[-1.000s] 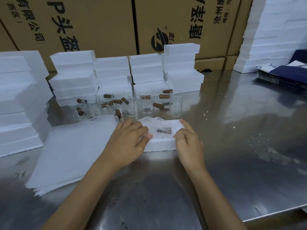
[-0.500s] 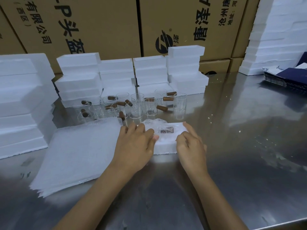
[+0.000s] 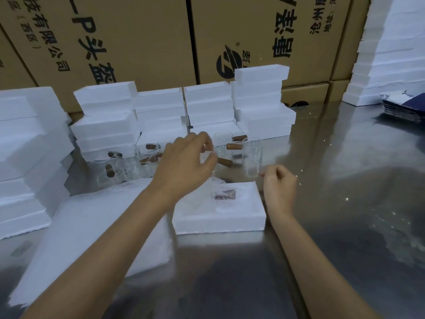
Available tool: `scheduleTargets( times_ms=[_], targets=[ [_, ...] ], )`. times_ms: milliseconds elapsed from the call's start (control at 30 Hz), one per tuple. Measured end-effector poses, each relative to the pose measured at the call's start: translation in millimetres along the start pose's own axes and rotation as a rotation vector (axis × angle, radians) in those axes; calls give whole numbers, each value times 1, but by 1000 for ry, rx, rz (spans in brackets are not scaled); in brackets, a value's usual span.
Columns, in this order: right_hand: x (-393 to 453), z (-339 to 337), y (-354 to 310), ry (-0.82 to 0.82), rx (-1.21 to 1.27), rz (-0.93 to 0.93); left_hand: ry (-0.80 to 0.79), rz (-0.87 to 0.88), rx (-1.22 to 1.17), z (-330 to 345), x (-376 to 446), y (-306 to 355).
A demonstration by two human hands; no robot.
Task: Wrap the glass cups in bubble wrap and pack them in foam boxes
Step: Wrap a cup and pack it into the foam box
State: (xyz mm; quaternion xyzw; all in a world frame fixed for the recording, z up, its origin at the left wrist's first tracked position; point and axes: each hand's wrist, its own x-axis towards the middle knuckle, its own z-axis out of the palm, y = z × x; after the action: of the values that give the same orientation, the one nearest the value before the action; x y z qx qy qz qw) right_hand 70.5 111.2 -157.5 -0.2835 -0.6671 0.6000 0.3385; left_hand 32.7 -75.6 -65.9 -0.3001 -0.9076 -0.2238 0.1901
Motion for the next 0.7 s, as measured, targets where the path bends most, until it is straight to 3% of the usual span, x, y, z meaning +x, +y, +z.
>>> scheduleTargets(
  times_ms=[167,400,700],
  targets=[
    [2,4,2,-38,-92,-21,-134,-87,-172,50,107,19],
    [0,2,1,-69,-186,-41,-418,-177,-173,131,227,22],
    [5,4,4,-58,-217,-60,-157,-115,-213,181,237,8]
  ],
)
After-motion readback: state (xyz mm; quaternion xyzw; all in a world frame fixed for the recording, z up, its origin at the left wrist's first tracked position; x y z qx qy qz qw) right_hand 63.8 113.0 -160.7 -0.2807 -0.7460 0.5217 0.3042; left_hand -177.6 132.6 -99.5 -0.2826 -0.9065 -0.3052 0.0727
